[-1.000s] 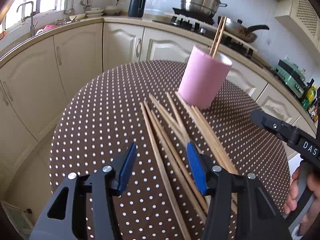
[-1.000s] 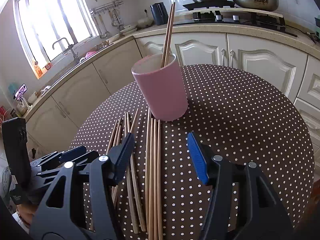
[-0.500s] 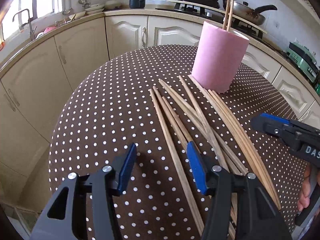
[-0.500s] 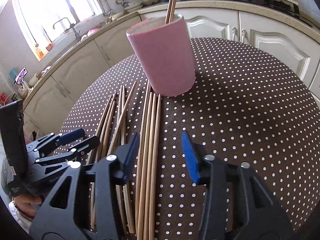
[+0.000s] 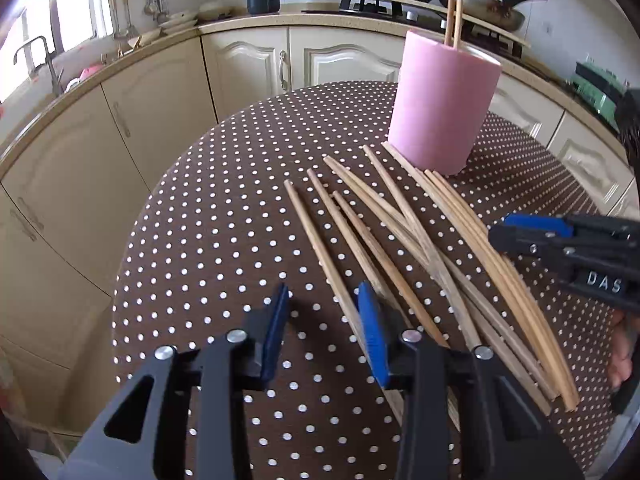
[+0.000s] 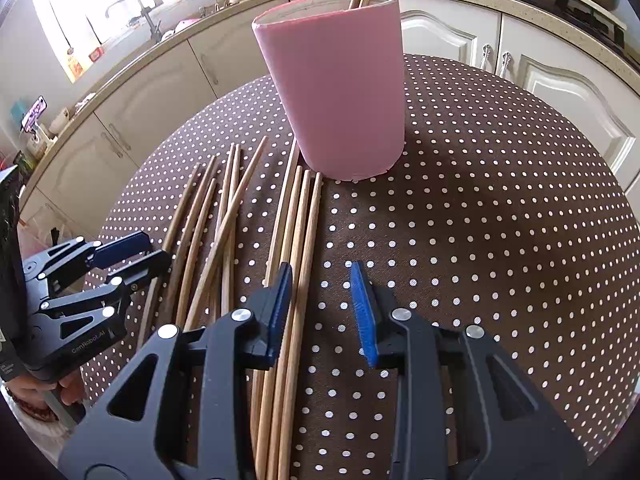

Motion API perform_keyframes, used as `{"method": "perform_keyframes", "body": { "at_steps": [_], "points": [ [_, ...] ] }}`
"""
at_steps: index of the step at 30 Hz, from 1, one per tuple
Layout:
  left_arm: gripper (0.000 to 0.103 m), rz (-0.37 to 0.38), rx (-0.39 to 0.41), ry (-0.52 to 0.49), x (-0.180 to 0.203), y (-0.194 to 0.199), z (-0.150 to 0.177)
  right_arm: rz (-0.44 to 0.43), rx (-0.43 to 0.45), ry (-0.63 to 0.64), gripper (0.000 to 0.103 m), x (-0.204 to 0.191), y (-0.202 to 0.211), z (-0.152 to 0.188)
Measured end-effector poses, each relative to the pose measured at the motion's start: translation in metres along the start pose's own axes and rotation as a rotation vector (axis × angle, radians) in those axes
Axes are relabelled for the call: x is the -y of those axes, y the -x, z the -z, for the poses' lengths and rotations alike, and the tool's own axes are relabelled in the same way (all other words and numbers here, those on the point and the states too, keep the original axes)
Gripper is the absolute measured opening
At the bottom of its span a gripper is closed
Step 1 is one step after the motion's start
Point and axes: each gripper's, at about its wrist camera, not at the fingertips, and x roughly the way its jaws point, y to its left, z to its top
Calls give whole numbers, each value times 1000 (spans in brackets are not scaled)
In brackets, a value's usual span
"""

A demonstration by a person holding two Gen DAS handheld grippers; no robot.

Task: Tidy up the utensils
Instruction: 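Move both open grippers back down to the chopstick pile, then close the left gripper on a chopstick while the right gripper grasps another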

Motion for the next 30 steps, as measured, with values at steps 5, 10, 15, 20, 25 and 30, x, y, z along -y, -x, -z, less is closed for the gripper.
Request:
{"method": "perform_keyframes", "body": {
  "at_steps": [5, 10, 15, 20, 25, 30],
  "points": [
    [35, -7, -3, -5, 1, -1, -1, 26, -46, 32, 27, -3, -4, -7],
    [26, -10, -12, 0, 0, -1, -4, 65, -96, 79, 27, -12, -8, -14],
    [19, 19, -25, 20, -10, -1, -5, 85, -153, 122, 27, -19, -11, -22],
    [19, 54, -46, 22, -14, 0, -6, 73, -208, 127, 27, -18, -17, -34],
    [11, 43, -52, 52, -19, -5, -13, 113, -283, 195, 27, -25, -28, -46],
    [10, 33, -75, 37, -17, -8, -17, 131, -355, 215, 25, -31, -40, -63]
  ]
}}
